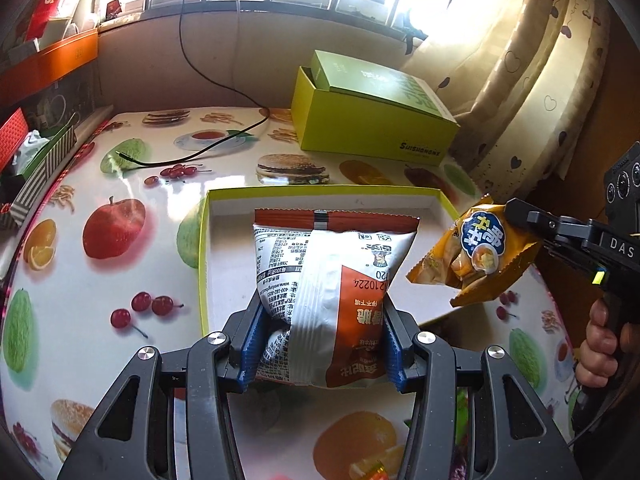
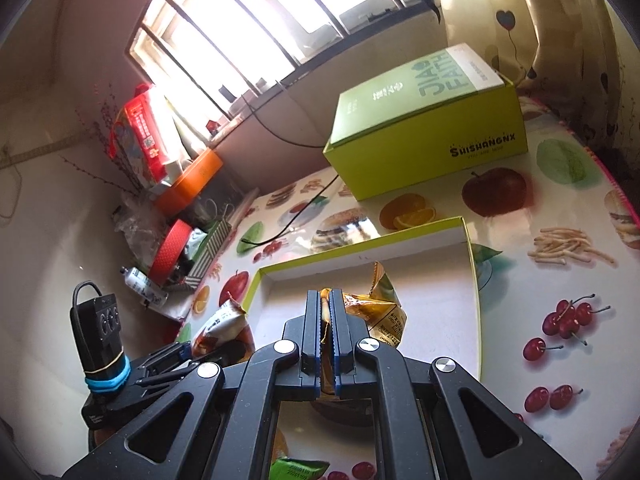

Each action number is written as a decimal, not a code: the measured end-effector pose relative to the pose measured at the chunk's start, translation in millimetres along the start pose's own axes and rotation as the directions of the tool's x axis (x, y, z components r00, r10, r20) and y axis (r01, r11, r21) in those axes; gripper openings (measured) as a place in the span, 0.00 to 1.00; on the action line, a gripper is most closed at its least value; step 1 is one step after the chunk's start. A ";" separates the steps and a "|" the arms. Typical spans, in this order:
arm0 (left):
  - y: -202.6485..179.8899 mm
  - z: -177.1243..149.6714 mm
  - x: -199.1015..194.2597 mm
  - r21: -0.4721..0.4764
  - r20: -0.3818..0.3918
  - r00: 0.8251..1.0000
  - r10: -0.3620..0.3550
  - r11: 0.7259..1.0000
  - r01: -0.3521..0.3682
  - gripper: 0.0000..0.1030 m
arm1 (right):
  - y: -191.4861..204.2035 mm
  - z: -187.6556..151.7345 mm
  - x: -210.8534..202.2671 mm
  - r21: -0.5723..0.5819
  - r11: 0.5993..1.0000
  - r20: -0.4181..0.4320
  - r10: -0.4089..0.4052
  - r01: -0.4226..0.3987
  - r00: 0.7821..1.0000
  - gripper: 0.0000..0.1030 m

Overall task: Organize snacks
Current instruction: 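Lift both held bags and carry them over the yellow tray, then open left gripper dropping white bag into tray while right gripper releases yellow bag, then withdraw both open grippers from the tray back over the snack heap, then grasp the silver foil packet with left gripper while right gripper grasps clear green-label bag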

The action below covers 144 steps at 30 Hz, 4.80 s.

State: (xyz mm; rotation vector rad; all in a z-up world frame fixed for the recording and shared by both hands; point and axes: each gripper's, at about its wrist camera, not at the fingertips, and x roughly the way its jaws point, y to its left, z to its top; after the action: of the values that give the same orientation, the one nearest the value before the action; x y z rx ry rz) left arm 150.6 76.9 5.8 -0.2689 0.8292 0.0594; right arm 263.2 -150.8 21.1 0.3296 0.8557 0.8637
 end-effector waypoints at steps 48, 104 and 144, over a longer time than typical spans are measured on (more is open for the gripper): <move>12.5 13.0 35.0 -0.044 -0.029 0.997 -0.064 0.997 0.063 0.51 | -12.1 -12.2 52.5 -0.135 0.983 -0.152 -0.142 0.122 0.978 0.16; -15.7 -117.4 -99.1 -0.023 0.087 0.995 -0.045 0.999 0.047 0.51 | 69.9 -169.8 -95.0 -0.341 0.888 -0.033 -0.339 0.308 0.940 0.55; 10.1 -125.4 -94.6 -0.062 0.045 0.999 0.009 0.998 -0.007 0.51 | 52.9 -186.0 -63.0 -0.395 0.866 -0.136 -0.385 0.307 0.913 0.59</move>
State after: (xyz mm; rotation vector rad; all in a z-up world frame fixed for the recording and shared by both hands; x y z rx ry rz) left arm -5.3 59.1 -7.5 -0.3211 0.7842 0.0983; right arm 69.5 -180.4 -33.4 -0.2478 0.8948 0.7048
